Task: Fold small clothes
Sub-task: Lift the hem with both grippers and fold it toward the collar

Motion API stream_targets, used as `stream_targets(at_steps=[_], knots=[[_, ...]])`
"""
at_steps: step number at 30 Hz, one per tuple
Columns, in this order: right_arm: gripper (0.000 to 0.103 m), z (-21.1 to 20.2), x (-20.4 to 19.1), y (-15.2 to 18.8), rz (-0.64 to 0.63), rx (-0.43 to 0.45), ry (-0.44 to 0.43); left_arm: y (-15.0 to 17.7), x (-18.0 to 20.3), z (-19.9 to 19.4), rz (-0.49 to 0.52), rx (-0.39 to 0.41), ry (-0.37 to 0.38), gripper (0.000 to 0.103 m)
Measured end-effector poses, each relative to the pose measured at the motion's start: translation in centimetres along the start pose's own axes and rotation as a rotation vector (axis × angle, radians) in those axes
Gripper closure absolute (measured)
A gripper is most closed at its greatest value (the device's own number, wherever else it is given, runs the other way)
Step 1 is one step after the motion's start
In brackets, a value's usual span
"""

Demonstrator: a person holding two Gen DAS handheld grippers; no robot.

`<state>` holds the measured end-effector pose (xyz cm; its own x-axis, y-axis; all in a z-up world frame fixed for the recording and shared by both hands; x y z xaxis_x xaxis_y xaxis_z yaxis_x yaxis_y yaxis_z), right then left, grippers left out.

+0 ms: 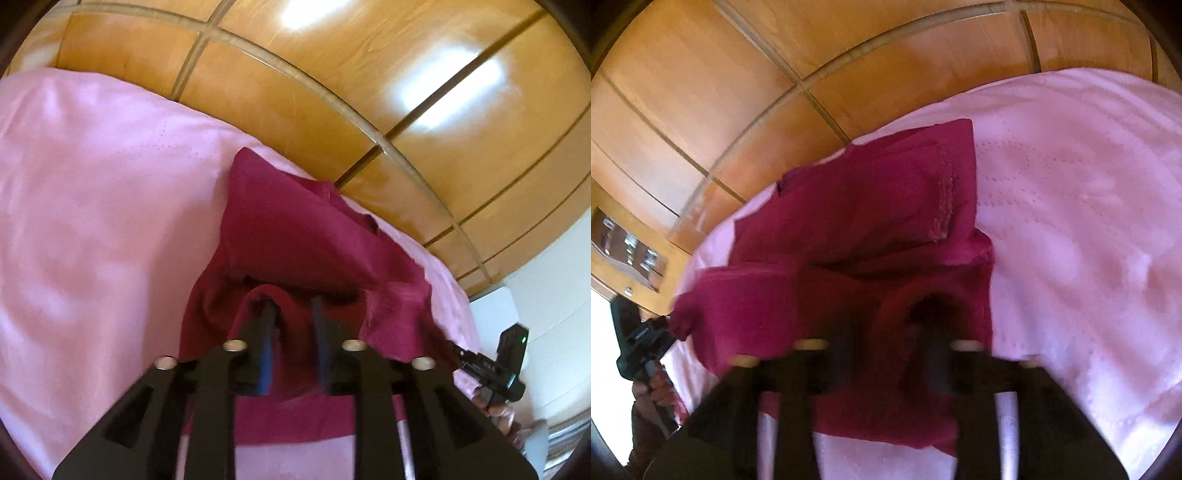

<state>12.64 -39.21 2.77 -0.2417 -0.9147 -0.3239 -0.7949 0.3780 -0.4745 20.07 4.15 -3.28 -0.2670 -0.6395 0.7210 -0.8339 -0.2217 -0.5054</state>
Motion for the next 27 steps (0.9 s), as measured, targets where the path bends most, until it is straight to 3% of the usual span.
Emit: stream_targets(at_steps=[1,2,5,10,12,14,15,16,17,18,20,27], knots=[[0.028,-0.7,0.2,0.1,0.016,0.022,-0.010,-0.2,-0.1,-0.5,-0.002,0.030,-0.008,0.050],[0.027,-1.2,0.5,0.1,0.018,0.036,-0.018,-0.2,-0.2,-1.3,0.001,0.055,-0.010,0.041],[0.018,-3.1,1.7,1.2,0.010,0.060,-0.040,0.8,-1.6,-2.8,-0.008,0.061,-0.017,0.041],[0.019,-3.6,3.5,5.3,-0.051,0.026,0.025,5.2,-3.4,-3.2,0.055,-0.034,-0.058,0.041],[0.033,-2.4,3.6,6.3,-0.052,-0.005,0.053,6.3,-3.9,-2.2,0.054,-0.069,-0.069,0.041],[0.047,-1.0,3.8,6.6,-0.025,-0.020,0.058,7.1,-4.0,-1.0,0.057,-0.107,-0.081,0.064],[0.055,-0.4,3.7,6.6,-0.007,-0.015,0.056,7.5,-3.8,-0.7,0.078,-0.106,-0.113,0.069],[0.058,-0.1,3.5,6.5,0.001,-0.012,0.056,7.7,-3.6,-0.8,0.086,-0.106,-0.115,0.077],[0.069,0.2,3.2,6.4,0.002,-0.006,0.060,7.8,-3.4,-0.9,0.084,-0.105,-0.103,0.081],[0.077,0.4,2.9,6.3,-0.006,-0.009,0.059,7.8,-3.3,-1.1,0.088,-0.103,-0.106,0.082],[0.082,0.2,2.5,6.6,-0.031,-0.004,0.074,8.0,-2.7,-1.7,0.123,-0.105,-0.110,0.085],[0.086,-2.5,2.8,9.4,-0.113,-0.029,0.079,10.7,-1.5,-4.1,0.154,-0.132,-0.109,0.086]])
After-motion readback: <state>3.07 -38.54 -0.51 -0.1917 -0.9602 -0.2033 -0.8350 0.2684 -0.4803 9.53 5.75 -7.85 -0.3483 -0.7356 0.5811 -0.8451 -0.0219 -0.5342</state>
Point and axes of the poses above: each gripper's, at about its wrist camera, not at the fingertips, and z roughly the way its jaws point, x to its right, y to its underside, the point moved 2 cm from there along z, roughly the way its jaws point, and after that the axes turned 12 degrees about y, right-handed, at the moved point
